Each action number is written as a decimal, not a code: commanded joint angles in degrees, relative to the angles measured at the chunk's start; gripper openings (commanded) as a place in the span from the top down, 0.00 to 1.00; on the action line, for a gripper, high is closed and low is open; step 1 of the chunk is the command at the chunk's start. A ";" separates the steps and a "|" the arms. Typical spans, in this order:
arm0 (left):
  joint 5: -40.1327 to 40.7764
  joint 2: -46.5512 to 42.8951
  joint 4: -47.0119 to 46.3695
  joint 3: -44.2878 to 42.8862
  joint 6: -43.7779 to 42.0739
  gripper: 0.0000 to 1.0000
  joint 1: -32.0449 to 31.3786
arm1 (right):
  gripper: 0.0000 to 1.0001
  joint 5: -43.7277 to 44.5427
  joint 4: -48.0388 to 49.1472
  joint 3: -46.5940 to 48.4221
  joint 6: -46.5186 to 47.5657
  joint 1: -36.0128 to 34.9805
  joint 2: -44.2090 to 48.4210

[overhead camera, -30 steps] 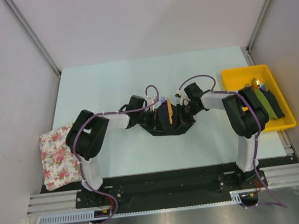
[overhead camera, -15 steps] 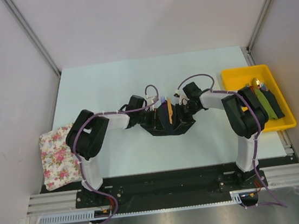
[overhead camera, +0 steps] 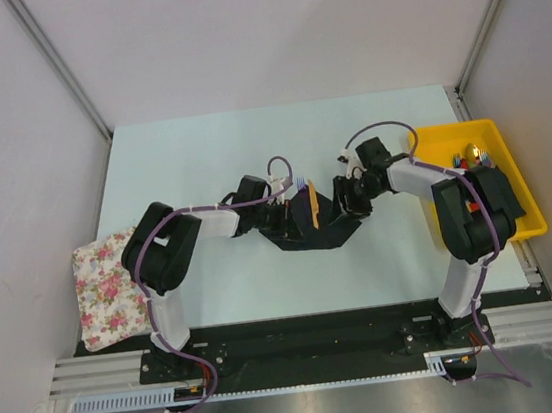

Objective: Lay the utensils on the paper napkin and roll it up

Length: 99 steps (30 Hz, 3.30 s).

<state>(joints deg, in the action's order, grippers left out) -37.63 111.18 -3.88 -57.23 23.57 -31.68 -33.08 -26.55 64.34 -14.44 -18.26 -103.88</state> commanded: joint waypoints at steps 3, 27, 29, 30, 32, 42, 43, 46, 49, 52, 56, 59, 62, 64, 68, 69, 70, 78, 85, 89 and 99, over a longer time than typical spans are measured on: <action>2.91 0.89 0.72 -0.51 -0.11 0.99 0.22 | 0.35 5.03 -4.83 0.44 3.45 5.86 3.06; 2.65 1.68 0.36 -0.78 -0.11 0.99 0.22 | 0.39 -17.44 8.25 -4.13 -5.42 7.89 -6.08; 2.56 1.59 0.36 -0.78 -0.02 0.99 0.13 | 0.41 -19.73 11.33 -5.01 -7.18 7.71 -5.11; 2.65 1.68 0.36 -0.78 -0.11 0.99 0.22 | 0.43 -20.00 12.04 -5.36 -7.71 7.63 -3.98; 2.56 1.68 0.36 -0.78 -0.11 0.99 0.22 | 0.43 -21.05 12.83 -5.71 -8.41 7.45 -3.35; 2.47 1.50 0.10 -0.69 0.07 0.99 0.22 | 0.39 -21.85 17.40 -7.82 -12.81 6.40 1.74; 2.47 1.59 0.10 -0.69 0.16 0.99 0.13 | 0.39 -21.85 17.84 -7.82 -12.98 6.14 2.09; 2.38 1.68 -0.25 -0.69 0.42 0.99 0.13 | 0.39 -21.15 16.18 -6.95 -12.28 5.08 1.66; 2.29 1.76 -0.25 -0.69 0.51 0.99 0.22 | 0.34 -18.35 13.20 -6.07 -10.97 4.55 0.08; 2.29 1.59 -0.43 -0.60 0.51 0.99 0.13 | 0.26 -17.46 12.05 -6.06 -11.22 4.64 -1.68; 2.12 1.68 -0.69 -0.69 0.60 0.99 0.22 | 0.25 -22.55 14.68 -6.94 -14.04 4.29 -3.44; 2.12 1.76 -0.60 -0.69 0.69 0.99 0.13 | 0.26 -23.08 14.59 -6.86 -14.21 3.67 -3.44; 2.12 1.76 -0.60 -0.60 0.60 0.99 0.13 | 0.24 -25.10 13.80 -7.29 -14.83 3.67 -3.97; 2.03 1.76 -0.60 -0.60 0.68 0.99 0.22 | 0.21 -25.63 13.80 -7.38 -14.83 4.19 -3.53; 2.03 1.68 -0.87 -0.51 0.77 0.99 0.13 | 0.05 -27.12 18.35 -8.61 -18.42 5.86 -2.13; 2.03 1.76 -0.95 -0.51 0.77 0.99 0.22 | 0.04 -27.12 19.59 -9.05 -19.22 6.13 -1.60; 1.94 1.85 -0.95 -0.51 0.77 0.99 0.13 | 0.04 -27.04 20.73 -9.49 -19.92 6.31 -0.64; 1.86 1.59 -1.04 -0.42 0.69 0.99 0.22 | 0.07 -28.97 31.64 -12.21 -28.09 7.19 0.51; 1.94 1.68 -1.31 -0.34 0.69 0.99 0.13 | 0.07 -28.80 33.22 -13.09 -29.86 7.89 1.48; 1.77 1.59 -1.39 -0.25 0.77 0.99 0.22 | 0.09 -27.83 32.27 -12.66 -28.81 8.24 2.01; 1.77 1.59 -1.48 -0.16 0.69 0.99 0.22 | 0.19 -27.12 33.67 -14.06 -31.00 8.77 0.96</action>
<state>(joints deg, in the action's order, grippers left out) -37.82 111.39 -4.25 -57.25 24.58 -31.68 -60.25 5.76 51.29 -44.16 -9.82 -104.14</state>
